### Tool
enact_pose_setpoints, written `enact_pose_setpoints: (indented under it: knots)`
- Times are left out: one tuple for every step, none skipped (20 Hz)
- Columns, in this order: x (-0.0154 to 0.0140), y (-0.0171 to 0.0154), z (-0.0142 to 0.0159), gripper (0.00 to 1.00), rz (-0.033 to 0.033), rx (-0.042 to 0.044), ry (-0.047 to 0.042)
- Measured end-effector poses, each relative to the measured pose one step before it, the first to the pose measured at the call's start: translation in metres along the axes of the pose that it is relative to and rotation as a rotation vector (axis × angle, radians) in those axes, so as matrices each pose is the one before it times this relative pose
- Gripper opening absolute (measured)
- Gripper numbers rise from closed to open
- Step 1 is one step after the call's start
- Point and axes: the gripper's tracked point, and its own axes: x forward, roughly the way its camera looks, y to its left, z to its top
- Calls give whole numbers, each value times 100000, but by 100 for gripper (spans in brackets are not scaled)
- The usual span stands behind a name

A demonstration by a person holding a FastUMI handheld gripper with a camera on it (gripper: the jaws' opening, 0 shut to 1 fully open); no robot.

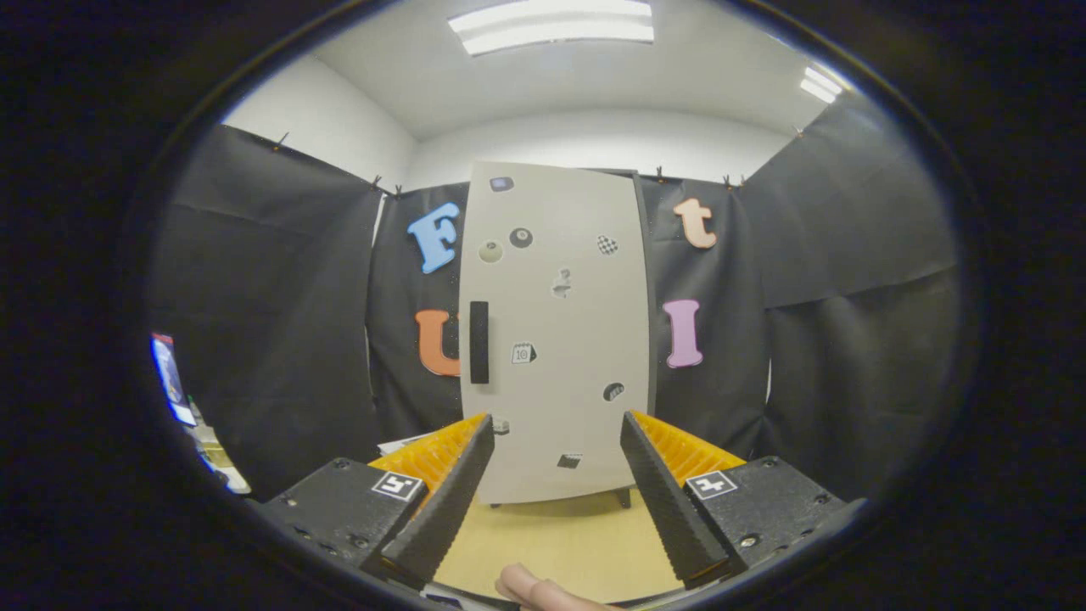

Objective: Open the shoe cabinet door, grab the shoes and put them into the shoe cabinet, then close the shoe cabinet door.

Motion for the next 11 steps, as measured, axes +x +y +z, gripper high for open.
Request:
enact_pose_setpoints:
  knots:
    - [-203, 172, 128, 98, 336, -829, -573]
    - [-390, 253, 39, 98, 921, -382, -225]
    - [-448, 207, 104, 98, 1278, -64, -445]
    - [-388, 74, 191, 98, 728, 170, -344]
    - [-370, -154, 182, 98, 23, 305, -386]
    - [-266, -253, 130, 98, -238, 7, -547]
    - [-331, -437, 66, 98, -786, -364, -316]
    - [-284, -562, 35, 98, -1214, -127, -400]
    - [-278, -503, 115, 98, -1281, 168, -359]
    - [-146, -288, 20, 98, -902, 67, -206]
    - [-183, -246, 47, 98, -447, -139, -141]
